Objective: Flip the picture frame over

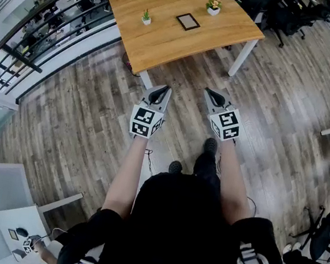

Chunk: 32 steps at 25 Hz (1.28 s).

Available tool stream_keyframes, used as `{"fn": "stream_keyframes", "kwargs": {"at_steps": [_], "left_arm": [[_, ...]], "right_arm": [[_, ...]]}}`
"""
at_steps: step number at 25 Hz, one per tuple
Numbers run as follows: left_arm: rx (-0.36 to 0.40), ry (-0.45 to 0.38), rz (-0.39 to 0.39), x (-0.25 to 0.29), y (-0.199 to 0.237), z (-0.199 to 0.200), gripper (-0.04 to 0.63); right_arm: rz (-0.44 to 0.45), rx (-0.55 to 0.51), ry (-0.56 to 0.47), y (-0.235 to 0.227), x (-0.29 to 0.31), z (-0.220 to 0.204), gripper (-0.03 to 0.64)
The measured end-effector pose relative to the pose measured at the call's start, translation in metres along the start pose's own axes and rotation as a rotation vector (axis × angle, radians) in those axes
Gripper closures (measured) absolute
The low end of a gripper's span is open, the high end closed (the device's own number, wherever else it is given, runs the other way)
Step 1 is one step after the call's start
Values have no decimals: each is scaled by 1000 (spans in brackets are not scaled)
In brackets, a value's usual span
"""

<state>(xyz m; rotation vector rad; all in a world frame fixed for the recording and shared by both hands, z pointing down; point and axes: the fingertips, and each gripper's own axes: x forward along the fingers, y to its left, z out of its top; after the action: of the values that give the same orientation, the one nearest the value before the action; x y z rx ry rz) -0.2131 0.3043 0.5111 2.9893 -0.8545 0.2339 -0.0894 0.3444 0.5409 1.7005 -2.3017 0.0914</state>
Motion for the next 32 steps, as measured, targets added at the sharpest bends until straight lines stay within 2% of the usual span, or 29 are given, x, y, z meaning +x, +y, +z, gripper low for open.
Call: {"fn": "stream_keyframes", "kwargs": {"at_steps": [15, 23, 27, 29, 30, 32], "left_arm": [[7, -2, -27, -2, -11, 3, 565], [4, -2, -20, -5, -5, 3, 563], [-2, -13, -14, -5, -3, 3, 562], [-5, -14, -5, -3, 0, 3, 558], [-7, -14, 0, -2, 1, 3, 531], [-13, -16, 12, 1, 5, 2, 427]], "right_arm": [[4, 8, -6, 9, -11, 1, 609], [-28, 19, -28, 8, -11, 3, 605], [-41, 30, -43, 5, -10, 3, 545], [-44, 37, -52, 3, -9, 4, 481], [-46, 42, -56, 2, -9, 5, 446], [-48, 50, -62, 0, -7, 7, 369]]}}
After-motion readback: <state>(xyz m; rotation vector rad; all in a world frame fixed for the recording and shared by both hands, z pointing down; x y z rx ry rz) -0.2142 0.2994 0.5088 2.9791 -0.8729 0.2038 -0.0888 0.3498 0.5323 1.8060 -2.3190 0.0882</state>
